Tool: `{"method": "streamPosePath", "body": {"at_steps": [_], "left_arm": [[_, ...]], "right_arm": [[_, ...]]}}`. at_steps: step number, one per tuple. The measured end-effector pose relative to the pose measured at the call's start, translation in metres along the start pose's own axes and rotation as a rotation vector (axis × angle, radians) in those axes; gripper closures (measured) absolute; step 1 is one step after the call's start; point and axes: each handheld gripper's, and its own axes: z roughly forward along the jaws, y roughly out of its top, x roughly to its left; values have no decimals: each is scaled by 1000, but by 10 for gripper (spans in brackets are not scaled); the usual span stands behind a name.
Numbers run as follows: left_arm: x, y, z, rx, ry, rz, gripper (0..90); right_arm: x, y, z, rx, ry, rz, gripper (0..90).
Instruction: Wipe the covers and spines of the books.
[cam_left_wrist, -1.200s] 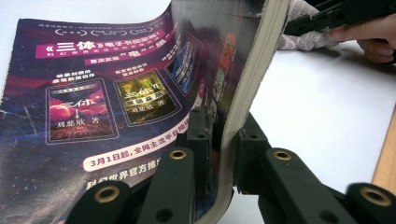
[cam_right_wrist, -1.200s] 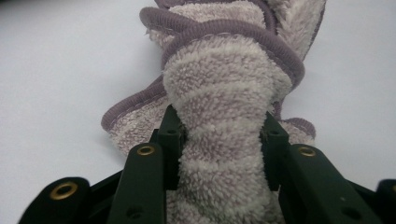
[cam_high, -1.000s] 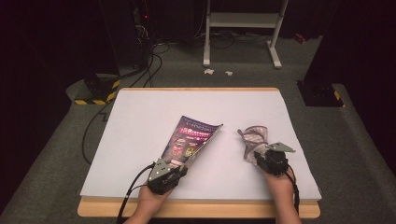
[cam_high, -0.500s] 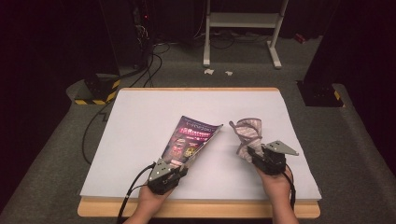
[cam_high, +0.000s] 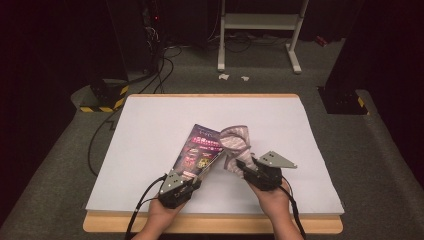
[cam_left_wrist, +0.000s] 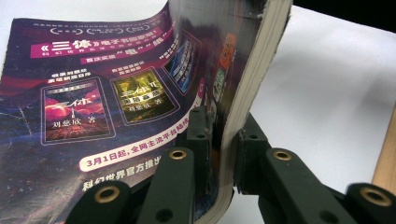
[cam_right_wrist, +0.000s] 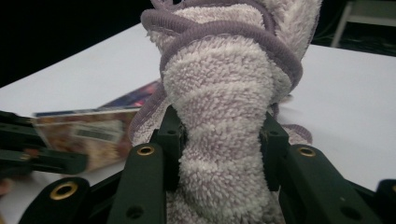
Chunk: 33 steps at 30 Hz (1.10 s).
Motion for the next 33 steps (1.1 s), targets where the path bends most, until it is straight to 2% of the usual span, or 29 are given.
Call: {"method": "streamPosePath", "body": {"at_steps": [6,15,24,33], "left_arm": [[0,0,0,0,2,2,789],[0,0,0,2,3,6,792],[0,0,0,3,2,5,793],[0,0,0,2,2,5,794]], "right_arm": [[22,13,12,-13,52,-32,626],[49,21,26,-22,149,-19,620],[64,17,36,4,180,-19,617],[66,11,43,37,175,-31,615]]}}
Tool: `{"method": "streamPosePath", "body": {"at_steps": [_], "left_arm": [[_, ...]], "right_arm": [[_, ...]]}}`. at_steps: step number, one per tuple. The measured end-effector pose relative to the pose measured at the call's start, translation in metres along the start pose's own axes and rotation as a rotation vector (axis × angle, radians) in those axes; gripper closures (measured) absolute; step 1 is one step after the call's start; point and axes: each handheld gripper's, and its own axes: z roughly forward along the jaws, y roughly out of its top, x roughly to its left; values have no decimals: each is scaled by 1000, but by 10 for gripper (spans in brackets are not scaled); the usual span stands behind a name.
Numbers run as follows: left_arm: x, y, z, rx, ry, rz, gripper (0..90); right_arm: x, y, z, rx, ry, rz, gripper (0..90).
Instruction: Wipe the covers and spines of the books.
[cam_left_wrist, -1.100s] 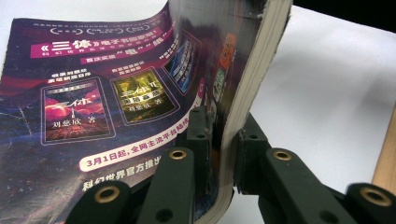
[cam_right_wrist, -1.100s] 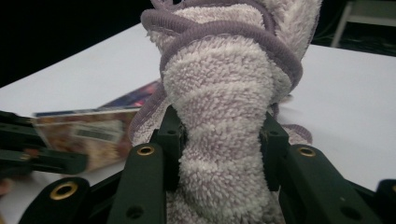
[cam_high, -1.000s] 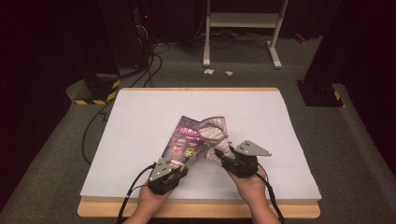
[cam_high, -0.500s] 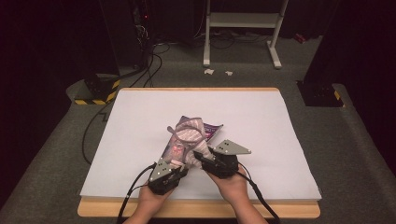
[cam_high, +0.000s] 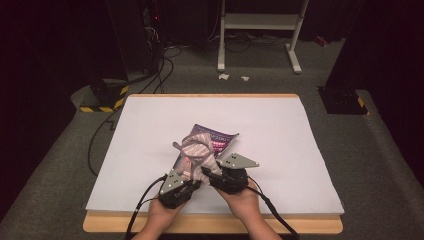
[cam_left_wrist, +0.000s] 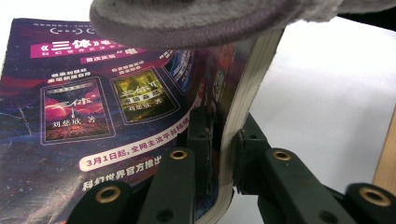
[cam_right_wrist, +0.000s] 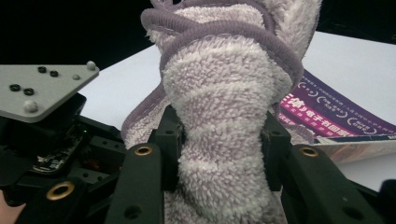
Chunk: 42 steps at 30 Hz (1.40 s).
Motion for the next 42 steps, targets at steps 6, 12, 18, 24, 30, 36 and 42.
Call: {"method": "streamPosePath", "body": {"at_steps": [6,12,18,24,30,36,42], "left_arm": [[0,0,1,9,7,-2,821],[0,0,1,9,10,1,826],[-1,0,1,9,13,3,825],[-1,0,1,8,12,3,825],[0,0,1,9,8,1,825],[-1,1,0,5,13,0,824],[-2,4,-8,16,28,10,829]], "right_arm": [[-11,-6,11,28,-34,14,614],[-22,-6,16,36,-104,5,614],[-49,-8,22,55,-182,31,614],[-83,-10,30,80,-248,85,614],[-111,-11,38,93,-294,125,614],[-138,-9,47,115,-350,166,614],[-153,-6,52,132,-373,187,613]]}}
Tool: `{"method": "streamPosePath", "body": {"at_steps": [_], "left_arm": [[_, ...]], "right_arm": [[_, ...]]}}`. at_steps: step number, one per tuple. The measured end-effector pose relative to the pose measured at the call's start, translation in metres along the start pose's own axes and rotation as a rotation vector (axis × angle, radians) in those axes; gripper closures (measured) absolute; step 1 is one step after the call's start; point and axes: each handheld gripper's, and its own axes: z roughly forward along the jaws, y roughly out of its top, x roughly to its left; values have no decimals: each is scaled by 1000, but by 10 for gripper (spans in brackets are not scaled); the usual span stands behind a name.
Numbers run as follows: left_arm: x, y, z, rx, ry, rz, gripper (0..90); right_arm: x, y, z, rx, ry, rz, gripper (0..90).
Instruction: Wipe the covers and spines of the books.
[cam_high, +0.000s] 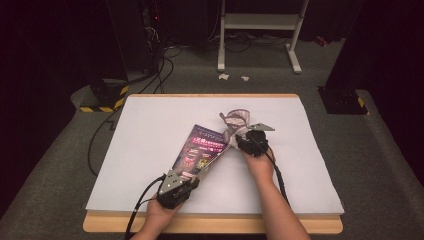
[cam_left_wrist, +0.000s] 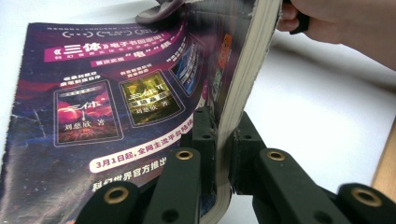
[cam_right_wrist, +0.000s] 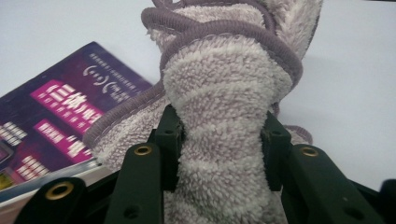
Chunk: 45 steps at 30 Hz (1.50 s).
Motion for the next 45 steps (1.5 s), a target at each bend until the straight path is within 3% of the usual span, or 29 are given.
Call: {"method": "streamPosePath", "body": {"at_steps": [5,11,37,40,45], "left_arm": [[-2,-1,1,9,0,14,828],[-1,-1,1,10,-4,15,826],[-2,-2,1,10,5,25,824],[-3,-2,0,9,7,22,824],[-3,-2,1,11,10,20,825]], "right_arm": [[-6,2,5,21,-4,0,612],[-1,1,-2,19,45,-1,617],[121,-38,-90,-141,372,-165,610],[127,-39,-95,-146,390,-179,609],[125,-39,-93,-154,350,-193,606]]}}
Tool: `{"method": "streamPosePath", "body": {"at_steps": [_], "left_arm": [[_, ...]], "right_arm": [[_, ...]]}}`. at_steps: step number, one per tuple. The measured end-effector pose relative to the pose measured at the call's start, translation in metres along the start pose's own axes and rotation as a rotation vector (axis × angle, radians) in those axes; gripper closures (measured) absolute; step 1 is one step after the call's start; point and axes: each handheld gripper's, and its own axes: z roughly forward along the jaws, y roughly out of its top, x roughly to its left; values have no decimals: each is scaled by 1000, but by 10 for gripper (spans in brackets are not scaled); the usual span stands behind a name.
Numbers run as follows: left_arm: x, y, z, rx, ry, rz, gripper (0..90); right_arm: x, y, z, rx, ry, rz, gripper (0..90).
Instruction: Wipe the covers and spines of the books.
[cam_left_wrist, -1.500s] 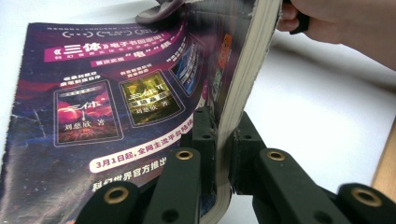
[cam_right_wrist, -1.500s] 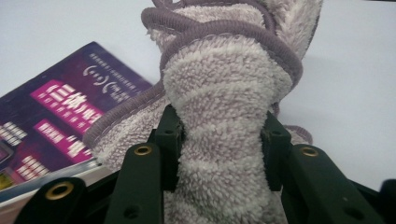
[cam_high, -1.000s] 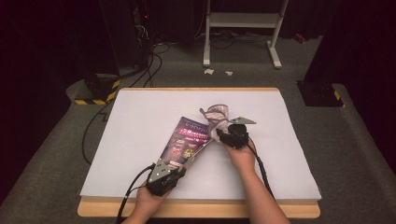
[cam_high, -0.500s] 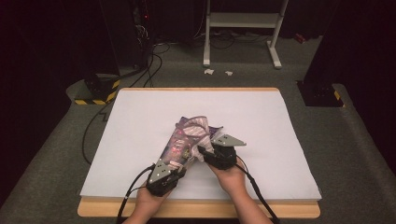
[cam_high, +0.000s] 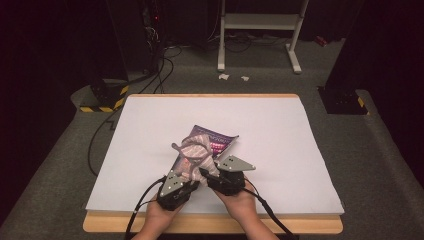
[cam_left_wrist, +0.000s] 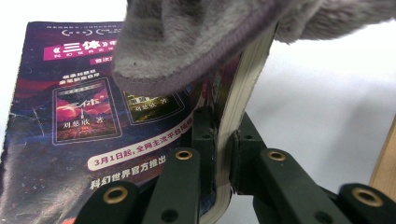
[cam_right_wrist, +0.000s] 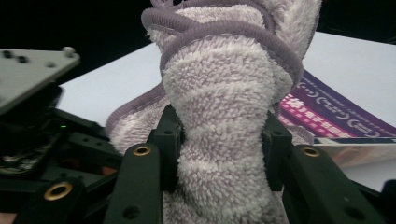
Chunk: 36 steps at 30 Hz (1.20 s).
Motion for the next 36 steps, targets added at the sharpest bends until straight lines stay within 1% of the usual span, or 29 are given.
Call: {"method": "streamPosePath", "body": {"at_steps": [3,7,9,12,14,17,18,19,20,24,29,35,36], "left_arm": [[0,0,0,4,-2,-2,827],[1,0,1,8,-10,-7,828],[1,0,1,9,-10,-4,827],[0,0,2,12,-9,0,827],[0,0,2,12,-10,0,827],[0,0,2,12,-12,0,827],[1,0,2,12,-13,1,827],[1,0,2,13,-15,-3,827],[1,0,2,13,-15,-4,827],[1,0,2,14,-19,-5,827],[1,0,2,13,-19,-4,827],[2,0,2,11,-22,-4,825],[2,0,2,10,-21,-4,825]], "right_arm": [[-12,-2,4,3,-22,16,607],[-34,-4,11,16,-81,52,607],[-51,-6,15,29,-127,81,607],[-74,-9,21,48,-182,104,607],[-87,-10,24,61,-209,108,608],[-102,-12,29,74,-243,125,608],[-109,-13,31,79,-259,136,608],[-113,-13,32,84,-269,143,608],[-122,-14,35,93,-284,152,608],[-138,-14,42,119,-327,163,608],[-156,-12,49,153,-381,179,608],[-166,-11,55,172,-417,186,608],[-168,-12,55,172,-414,195,608]]}}
